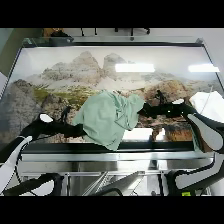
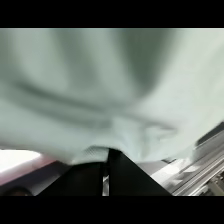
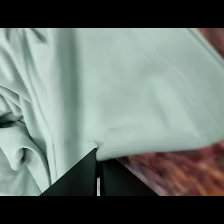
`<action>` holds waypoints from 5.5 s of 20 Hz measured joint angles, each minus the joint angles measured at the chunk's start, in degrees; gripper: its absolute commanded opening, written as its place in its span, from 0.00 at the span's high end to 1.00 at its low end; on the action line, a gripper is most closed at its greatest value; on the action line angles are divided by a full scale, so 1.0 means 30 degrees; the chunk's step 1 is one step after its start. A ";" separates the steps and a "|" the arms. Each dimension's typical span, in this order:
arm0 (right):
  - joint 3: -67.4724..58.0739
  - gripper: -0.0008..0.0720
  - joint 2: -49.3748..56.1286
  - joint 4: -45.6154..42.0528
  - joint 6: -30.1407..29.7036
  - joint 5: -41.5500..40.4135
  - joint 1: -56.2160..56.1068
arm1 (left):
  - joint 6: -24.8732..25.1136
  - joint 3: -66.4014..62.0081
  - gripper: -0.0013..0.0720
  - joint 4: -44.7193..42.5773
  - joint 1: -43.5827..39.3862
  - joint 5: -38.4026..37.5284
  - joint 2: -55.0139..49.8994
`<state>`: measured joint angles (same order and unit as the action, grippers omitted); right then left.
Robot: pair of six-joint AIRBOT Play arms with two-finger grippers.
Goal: Fold the shirts.
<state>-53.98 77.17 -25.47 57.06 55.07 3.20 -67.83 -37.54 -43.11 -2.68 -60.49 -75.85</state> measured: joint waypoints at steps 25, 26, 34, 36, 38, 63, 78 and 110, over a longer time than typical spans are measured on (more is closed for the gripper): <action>-1.8768 0.96 -0.8801 0.3861 -0.0248 0.6098 0.7752 | -0.1960 -2.2054 0.97 -0.2331 0.6528 -0.5144 0.8896; -1.8535 0.96 -0.7796 0.3781 -0.0255 0.6594 0.7198 | -0.1872 -2.1121 0.97 -0.2412 0.5661 -0.5144 0.8058; -1.6072 0.95 0.2783 -0.1756 -0.0306 0.5960 0.1392 | -0.0911 -1.2764 0.97 -0.5013 0.1224 -0.0838 0.0284; -1.5926 0.50 0.4809 -0.2273 0.0109 0.4932 0.0896 | -0.0852 -1.1832 0.97 -0.5333 0.1260 0.0189 -0.1785; -1.5854 0.45 0.6054 -0.2652 0.0350 0.4197 0.0714 | -0.0729 -1.1358 0.97 -0.5421 0.1435 0.0699 -0.3497; 0.7176 0.50 -0.6703 -0.3453 0.6455 -0.0255 -0.3191 | -0.0022 -1.2087 0.97 -0.5778 0.1887 0.0284 -0.6382; -0.8102 0.96 -0.9551 0.3993 -0.0605 0.3118 0.1064 | -0.0226 -1.7019 0.97 -0.5559 0.4801 -0.2681 0.3053; -1.5562 0.96 0.8699 0.3315 -0.1741 0.1945 0.3322 | 0.1231 -2.5179 0.97 -0.5799 0.3279 -0.3432 -1.4134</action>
<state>-100.66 103.26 -15.53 51.83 60.90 13.17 -64.14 -113.08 -60.51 7.16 -70.78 -118.26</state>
